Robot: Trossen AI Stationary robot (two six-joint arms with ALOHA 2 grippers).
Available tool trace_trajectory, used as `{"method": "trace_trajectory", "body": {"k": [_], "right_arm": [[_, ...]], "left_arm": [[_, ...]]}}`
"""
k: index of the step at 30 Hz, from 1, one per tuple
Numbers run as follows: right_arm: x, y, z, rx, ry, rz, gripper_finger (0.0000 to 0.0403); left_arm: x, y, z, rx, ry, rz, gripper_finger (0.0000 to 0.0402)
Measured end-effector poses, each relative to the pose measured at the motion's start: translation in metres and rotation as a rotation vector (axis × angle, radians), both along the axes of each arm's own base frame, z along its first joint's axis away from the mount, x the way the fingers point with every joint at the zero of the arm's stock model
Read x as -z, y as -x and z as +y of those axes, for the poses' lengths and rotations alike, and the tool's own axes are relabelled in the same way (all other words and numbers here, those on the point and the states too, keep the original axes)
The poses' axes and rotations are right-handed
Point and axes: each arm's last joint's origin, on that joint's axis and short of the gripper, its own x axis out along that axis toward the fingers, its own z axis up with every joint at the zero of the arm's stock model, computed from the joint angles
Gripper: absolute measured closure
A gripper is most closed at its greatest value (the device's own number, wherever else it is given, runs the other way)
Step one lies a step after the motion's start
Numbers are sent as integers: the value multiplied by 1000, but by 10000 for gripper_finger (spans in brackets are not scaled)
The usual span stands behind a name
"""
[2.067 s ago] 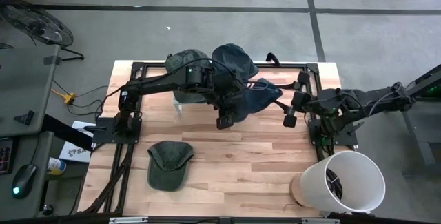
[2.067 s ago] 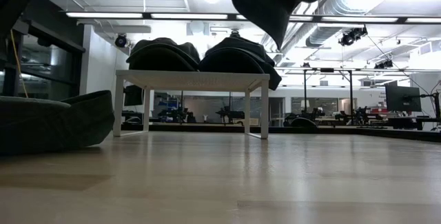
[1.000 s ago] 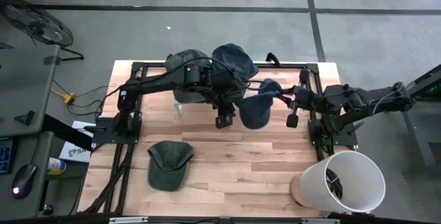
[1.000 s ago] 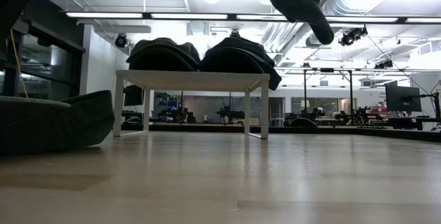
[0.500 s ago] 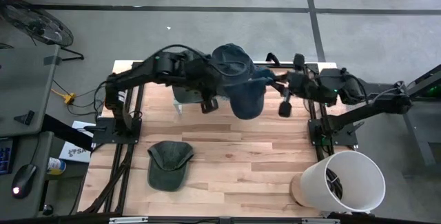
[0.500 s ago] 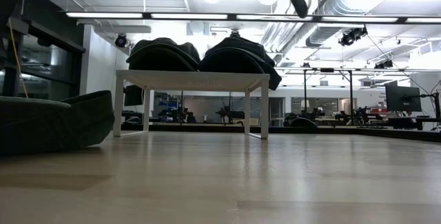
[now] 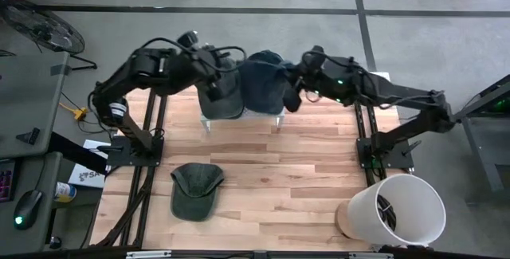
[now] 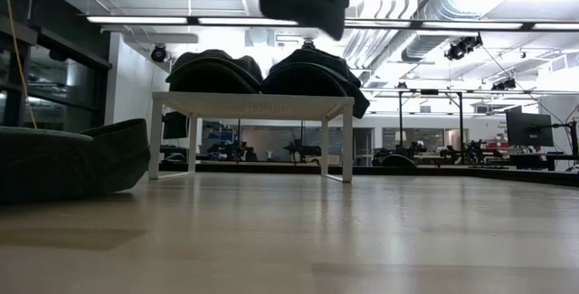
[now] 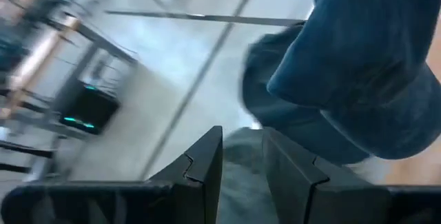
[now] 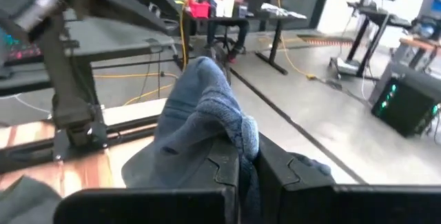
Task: Pick & Place hat
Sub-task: Stack the blue cap on the blue cap on the shelf
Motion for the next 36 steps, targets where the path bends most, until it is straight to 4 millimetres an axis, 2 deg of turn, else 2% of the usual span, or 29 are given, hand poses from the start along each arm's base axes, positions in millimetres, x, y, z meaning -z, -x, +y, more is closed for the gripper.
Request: {"method": "trace_trajectory", "body": {"k": [6,13,19,28,36], "right_arm": [[7,-24,-17,48,-63,19,393],[11,-34,-29,89,-108,45,393],[14,-32,-35,124,-148,46,393],[31,-31,-44,183,-203,83,393],[35,-33,-58,202,-204,71,393]], "left_arm": [[-13,24,0,-26,-100,11,302],[-21,40,0,-23,-121,-6,302],[-23,44,0,-7,-135,10,302],[-23,45,0,11,-171,54,302],[-23,44,0,9,-174,56,302]]}}
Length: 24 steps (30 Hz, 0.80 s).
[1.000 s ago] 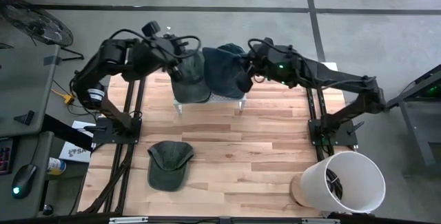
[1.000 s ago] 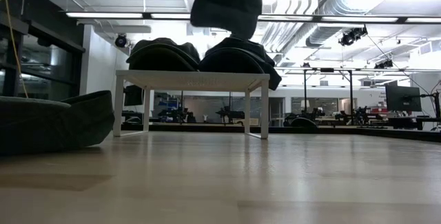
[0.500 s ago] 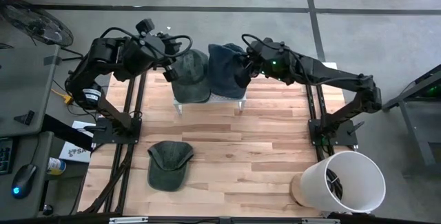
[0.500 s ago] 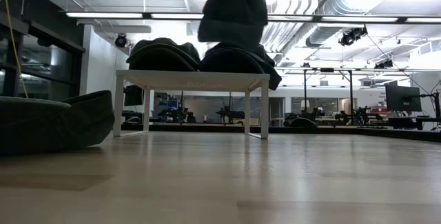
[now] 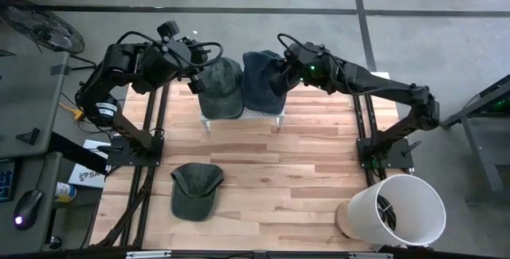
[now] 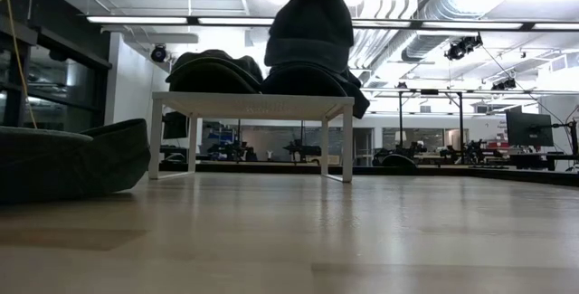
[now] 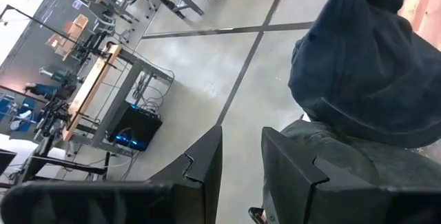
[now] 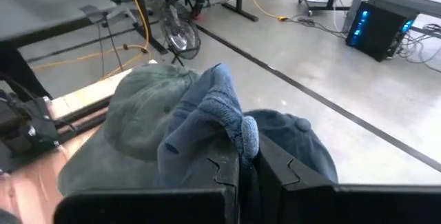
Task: Pick & Place hat
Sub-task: Stack the blue cap on the blue cap on the shelf
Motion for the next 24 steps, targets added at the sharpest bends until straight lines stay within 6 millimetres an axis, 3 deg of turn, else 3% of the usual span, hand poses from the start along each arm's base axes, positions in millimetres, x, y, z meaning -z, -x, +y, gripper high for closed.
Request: {"method": "trace_trajectory", "body": {"k": [14,20,24], "right_arm": [[22,-17,-33,5,-38,17,381],[22,-20,-35,5,-14,18,379],[22,-19,-35,11,-6,21,351]], "left_arm": [[0,0,0,0,0,-2,302],[0,0,0,0,0,-2,302],[0,0,0,0,1,-2,302]]}}
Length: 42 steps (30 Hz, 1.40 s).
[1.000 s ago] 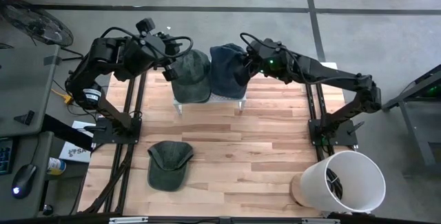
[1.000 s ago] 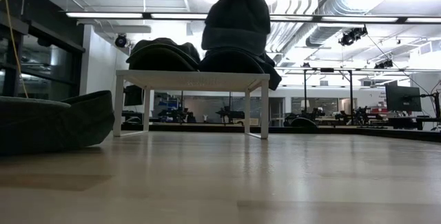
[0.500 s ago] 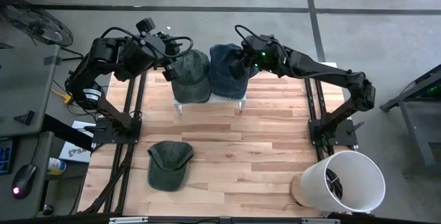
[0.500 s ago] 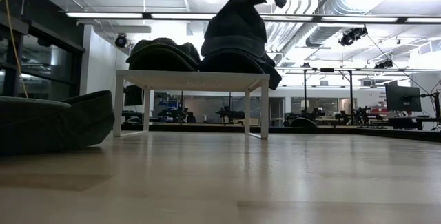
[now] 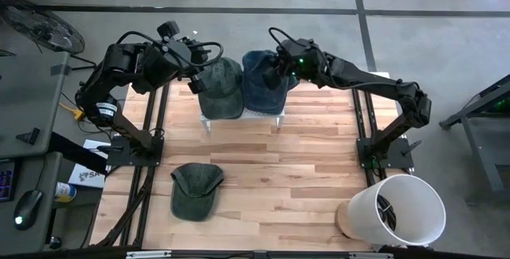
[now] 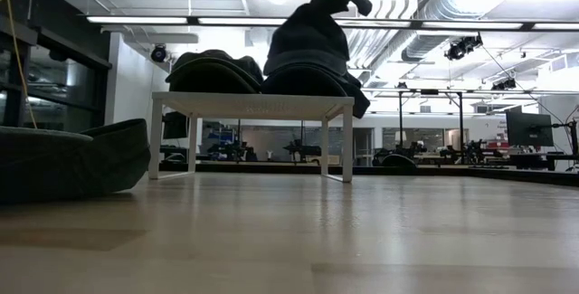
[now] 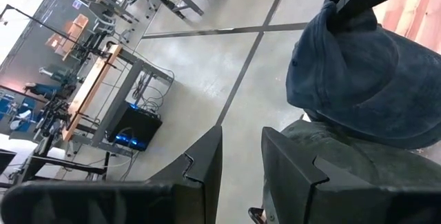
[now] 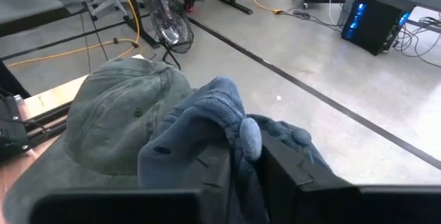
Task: Pick & Place hat
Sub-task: Stack the blue cap on the blue cap on the shelf, then stack the gray cap on the gray cap on the shelf
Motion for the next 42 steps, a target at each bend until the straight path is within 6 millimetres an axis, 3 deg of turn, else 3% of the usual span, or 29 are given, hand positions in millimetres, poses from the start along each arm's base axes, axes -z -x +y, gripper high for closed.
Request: {"method": "trace_trajectory", "body": {"k": [11,15,28,36,42], "right_arm": [[-2,0,-1,-43,-8,-23,193],[-5,1,-4,-58,34,-23,161],[-45,30,10,-262,149,-123,155],[-71,58,33,-578,156,-230,155],[-87,78,47,-699,172,-286,155]], "left_arm": [[0,0,0,0,0,1,302],[0,0,0,0,0,1,302],[2,2,0,-42,60,-61,302],[16,3,-6,-9,429,-172,302],[31,-12,-17,-34,655,-227,302]]}}
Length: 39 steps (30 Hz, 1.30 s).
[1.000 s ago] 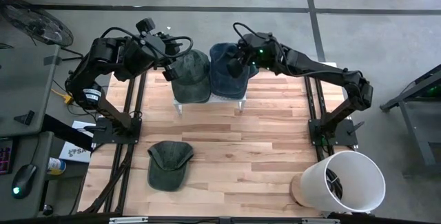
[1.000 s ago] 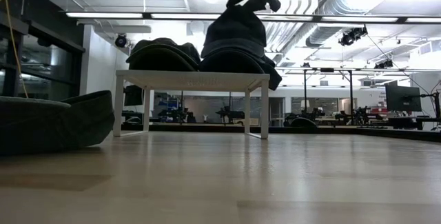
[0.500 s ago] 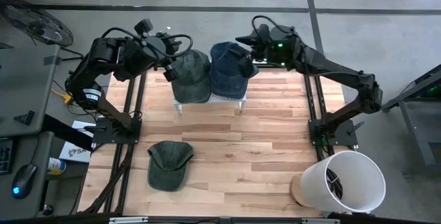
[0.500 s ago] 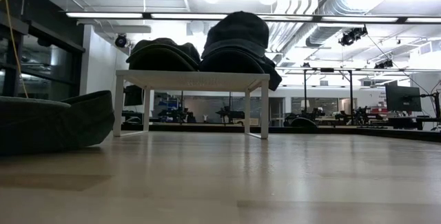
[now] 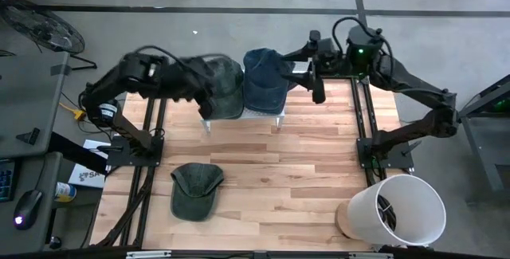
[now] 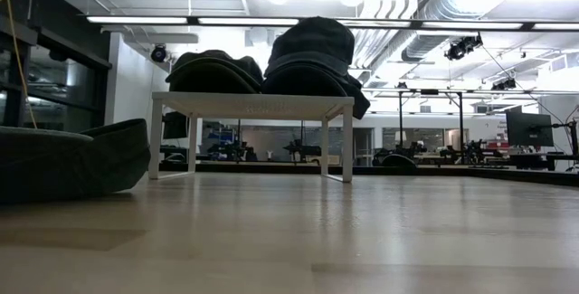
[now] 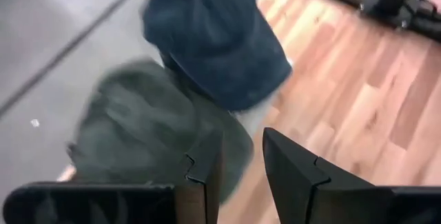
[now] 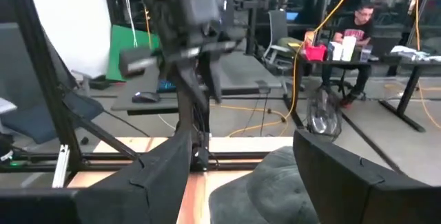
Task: Pick & Place hat
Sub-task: Stack the gray cap on the gray cap on the shelf
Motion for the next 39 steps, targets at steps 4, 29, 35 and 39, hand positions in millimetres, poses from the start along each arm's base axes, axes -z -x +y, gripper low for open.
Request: {"method": "trace_trajectory", "body": {"k": [4,29,35,39], "right_arm": [[-3,6,8,-19,26,0,155],[3,-2,53,-61,60,70,155],[5,-4,71,-11,39,98,155],[8,-4,84,-9,39,130,155]], "left_arm": [[23,-14,-12,-27,112,52,302],[224,-48,-124,-322,746,343,302],[247,-45,-136,-344,784,313,287],[259,-38,-141,-402,785,329,241]]}}
